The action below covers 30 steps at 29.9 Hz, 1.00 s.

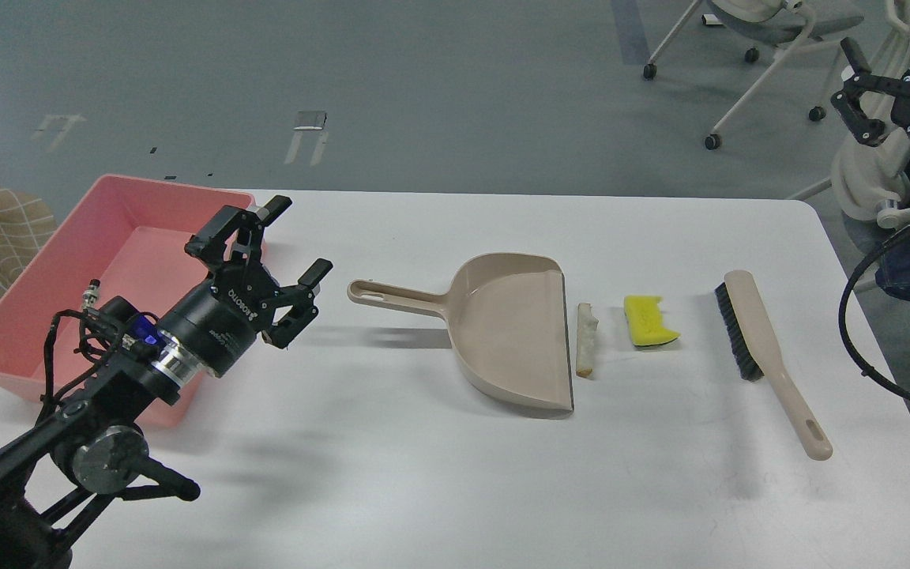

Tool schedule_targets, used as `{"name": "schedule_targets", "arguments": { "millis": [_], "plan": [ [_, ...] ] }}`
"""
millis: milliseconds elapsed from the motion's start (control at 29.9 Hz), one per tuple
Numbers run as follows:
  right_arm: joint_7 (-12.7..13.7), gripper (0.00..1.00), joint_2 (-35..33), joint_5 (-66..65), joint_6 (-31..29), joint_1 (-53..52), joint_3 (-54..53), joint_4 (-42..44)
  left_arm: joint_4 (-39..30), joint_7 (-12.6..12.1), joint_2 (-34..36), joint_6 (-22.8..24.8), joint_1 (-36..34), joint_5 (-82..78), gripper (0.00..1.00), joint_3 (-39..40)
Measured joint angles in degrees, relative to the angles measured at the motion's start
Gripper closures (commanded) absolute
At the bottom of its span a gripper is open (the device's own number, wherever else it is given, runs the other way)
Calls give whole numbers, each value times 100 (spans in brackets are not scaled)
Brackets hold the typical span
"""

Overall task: Sweep and dump garbage into bin
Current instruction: 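Move the left gripper to the beige dustpan handle and grasp it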

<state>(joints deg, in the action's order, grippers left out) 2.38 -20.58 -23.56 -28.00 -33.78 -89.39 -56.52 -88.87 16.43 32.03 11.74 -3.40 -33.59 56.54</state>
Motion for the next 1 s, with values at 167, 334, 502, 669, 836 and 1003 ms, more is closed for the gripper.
{"name": "schedule_targets", "arguments": {
  "millis": [167, 334, 502, 669, 836, 1003],
  "plan": [
    [-1, 0, 1, 0, 0, 10, 0, 1, -41, 2, -165, -269, 54, -840, 15, -174],
    [-1, 0, -21, 0, 0, 12, 2, 15, -22, -39, -295, -762, -120, -1431, 26, -773],
    [-1, 0, -28, 0, 0, 12, 7, 15, 231, -60, -323, -930, -401, -1902, 28, -1415],
    [-4, 0, -48, 0, 0, 8, -4, 8, 860, -61, -410, -976, -580, -1974, 28, -1553],
    [-15, 0, -51, 0, 0, 32, -8, -18, 1562, -21, -680, -909, -764, -1941, 28, -1570],
    [-25, 0, -51, 0, 0, 38, -22, 1, 1686, -14, -1039, -910, -807, -1909, 28, -1557]
  ]
}}
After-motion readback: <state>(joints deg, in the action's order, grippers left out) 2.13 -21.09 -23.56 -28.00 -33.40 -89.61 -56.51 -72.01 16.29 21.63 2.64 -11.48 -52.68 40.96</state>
